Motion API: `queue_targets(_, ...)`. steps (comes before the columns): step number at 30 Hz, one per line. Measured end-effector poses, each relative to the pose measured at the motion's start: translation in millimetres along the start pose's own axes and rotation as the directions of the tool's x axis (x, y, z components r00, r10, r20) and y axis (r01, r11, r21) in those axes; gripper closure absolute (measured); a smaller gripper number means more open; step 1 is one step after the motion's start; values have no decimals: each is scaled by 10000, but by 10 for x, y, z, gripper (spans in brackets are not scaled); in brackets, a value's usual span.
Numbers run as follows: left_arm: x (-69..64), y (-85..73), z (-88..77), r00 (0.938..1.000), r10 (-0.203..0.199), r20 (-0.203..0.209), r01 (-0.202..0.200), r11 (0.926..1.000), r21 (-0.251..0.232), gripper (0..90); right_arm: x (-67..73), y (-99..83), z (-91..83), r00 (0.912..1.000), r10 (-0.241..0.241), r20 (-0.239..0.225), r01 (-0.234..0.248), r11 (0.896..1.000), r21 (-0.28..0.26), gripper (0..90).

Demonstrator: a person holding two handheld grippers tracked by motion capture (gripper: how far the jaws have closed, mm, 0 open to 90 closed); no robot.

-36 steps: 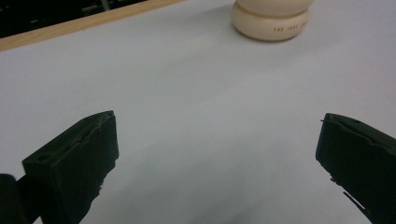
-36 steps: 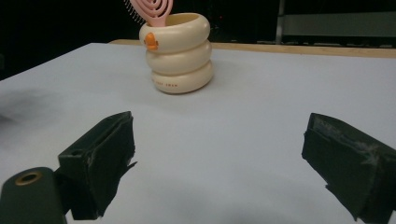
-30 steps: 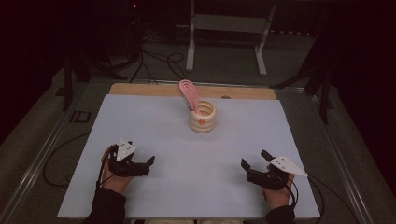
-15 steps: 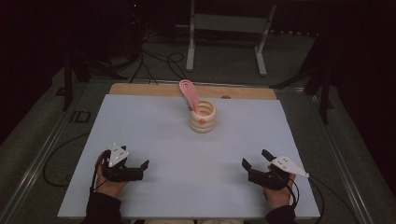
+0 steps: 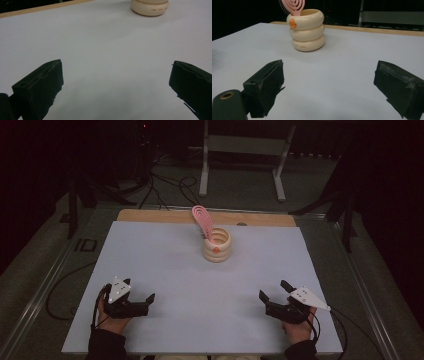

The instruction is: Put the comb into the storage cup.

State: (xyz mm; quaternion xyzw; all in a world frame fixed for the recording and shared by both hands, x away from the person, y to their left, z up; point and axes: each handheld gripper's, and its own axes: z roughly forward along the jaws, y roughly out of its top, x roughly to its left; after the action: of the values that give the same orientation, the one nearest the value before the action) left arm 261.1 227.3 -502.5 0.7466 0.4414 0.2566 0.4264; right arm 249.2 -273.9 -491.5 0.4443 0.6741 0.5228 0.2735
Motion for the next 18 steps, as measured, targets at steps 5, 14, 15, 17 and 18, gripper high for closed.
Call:
queue_targets(5,36,-27,-72,9997,-182,-184,179,9997,-180,3,-28,0,-16,10000,21,82,-20,10000,-40,91)
queue_targets(14,102,-50,-157,9977,-570,-354,552,9973,-481,3,-34,-5,-17,9998,-47,176,46,10000,40,91)
queue_targets(15,108,-49,-162,9976,-589,-375,571,9972,-482,3,-29,-6,-13,9998,-86,170,85,9999,63,90)
queue_targets(17,112,-49,-167,9972,-630,-393,610,9968,-514,3,-25,-7,-12,9999,-78,118,77,9999,95,90)
queue_targets(18,117,-49,-172,9972,-641,-374,621,9966,-538,3,-21,-8,-10,9999,-86,113,85,9999,116,91)
